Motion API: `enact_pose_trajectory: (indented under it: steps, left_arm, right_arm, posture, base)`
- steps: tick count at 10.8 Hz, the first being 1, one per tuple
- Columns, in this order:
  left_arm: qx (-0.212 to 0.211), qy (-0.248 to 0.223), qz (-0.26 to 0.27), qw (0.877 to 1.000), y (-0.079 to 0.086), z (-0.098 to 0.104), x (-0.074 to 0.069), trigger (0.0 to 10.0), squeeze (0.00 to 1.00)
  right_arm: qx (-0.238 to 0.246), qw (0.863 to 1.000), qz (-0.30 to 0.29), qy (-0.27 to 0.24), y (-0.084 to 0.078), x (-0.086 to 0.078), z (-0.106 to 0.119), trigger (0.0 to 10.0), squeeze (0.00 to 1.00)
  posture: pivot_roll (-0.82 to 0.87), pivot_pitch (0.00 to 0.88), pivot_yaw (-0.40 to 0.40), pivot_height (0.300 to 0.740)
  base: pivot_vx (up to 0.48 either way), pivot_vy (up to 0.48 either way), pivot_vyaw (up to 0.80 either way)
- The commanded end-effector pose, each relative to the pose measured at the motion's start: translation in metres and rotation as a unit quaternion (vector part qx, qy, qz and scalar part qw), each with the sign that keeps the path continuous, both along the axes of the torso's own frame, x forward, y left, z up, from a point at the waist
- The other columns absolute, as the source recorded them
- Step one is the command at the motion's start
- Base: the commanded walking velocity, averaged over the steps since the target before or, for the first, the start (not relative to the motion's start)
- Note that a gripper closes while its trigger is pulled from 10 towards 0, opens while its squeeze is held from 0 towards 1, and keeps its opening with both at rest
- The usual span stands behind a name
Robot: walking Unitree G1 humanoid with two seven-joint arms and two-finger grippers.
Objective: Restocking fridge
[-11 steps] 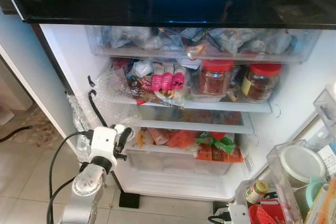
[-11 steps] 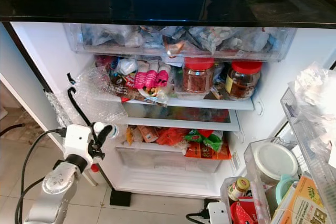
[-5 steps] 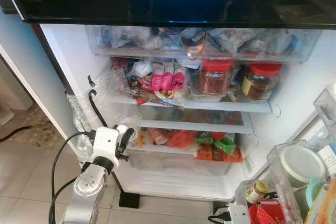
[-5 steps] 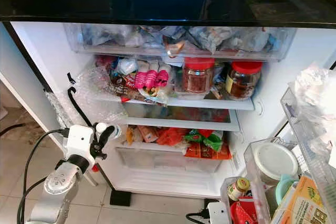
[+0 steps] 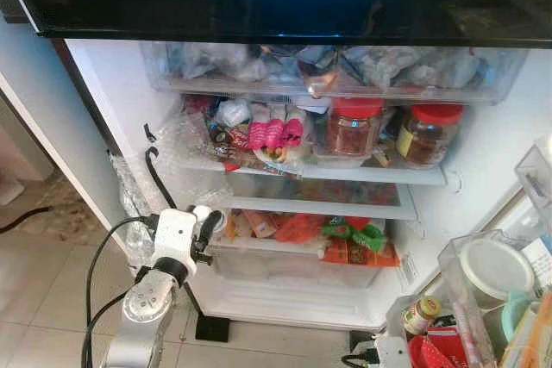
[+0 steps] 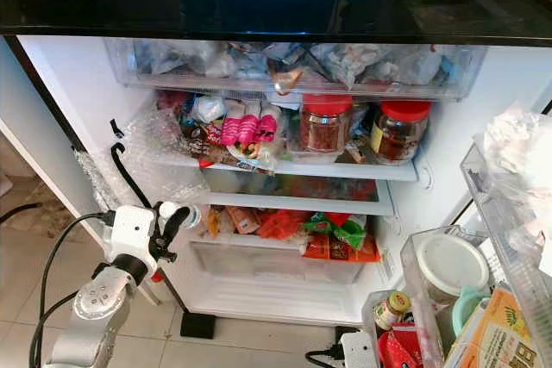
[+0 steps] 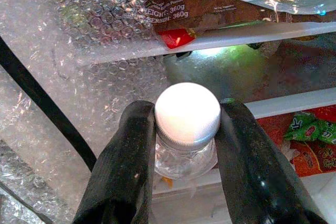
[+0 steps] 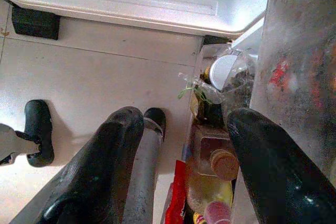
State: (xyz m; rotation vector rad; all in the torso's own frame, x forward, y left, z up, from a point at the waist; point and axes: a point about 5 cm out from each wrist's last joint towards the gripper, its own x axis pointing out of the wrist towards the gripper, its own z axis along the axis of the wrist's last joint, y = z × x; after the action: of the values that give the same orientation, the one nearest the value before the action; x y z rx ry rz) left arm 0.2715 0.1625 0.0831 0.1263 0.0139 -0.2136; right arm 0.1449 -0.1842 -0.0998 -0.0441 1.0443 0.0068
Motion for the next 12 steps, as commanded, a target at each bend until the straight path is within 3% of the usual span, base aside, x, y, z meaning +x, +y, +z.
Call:
enact_pose_trajectory:
  steps: [1,9,12]
  left_arm:
    - [0.002,-0.011,-0.004,1.0,-0.0019,0.0034,0.0026,10.0,0.0]
    - [-0.003,-0.01,-0.006,1.0,-0.0048,0.0035,0.0024,10.0,0.0]
    - [-0.001,-0.007,-0.008,1.0,-0.0052,0.0028,0.0024,10.0,0.0]
  right_arm:
    - [0.005,1.0,-0.006,0.001,0.0011,-0.0028,-0.001,10.0,0.0]
    - [0.005,1.0,-0.001,-0.012,0.0009,-0.0019,0.0,10.0,0.0]
    - [0.003,1.0,0.008,-0.008,0.0007,-0.002,-0.0002,10.0,0.0]
  posture:
    - [-0.1,0.027,0.004,0.71]
    - [-0.1,0.035,0.0,0.706]
    - [-0.09,0.038,0.0,0.651]
  base:
    - [0.0,0.0,0.0]
    - [0.0,0.0,0.0]
    - [0.0,0.0,0.0]
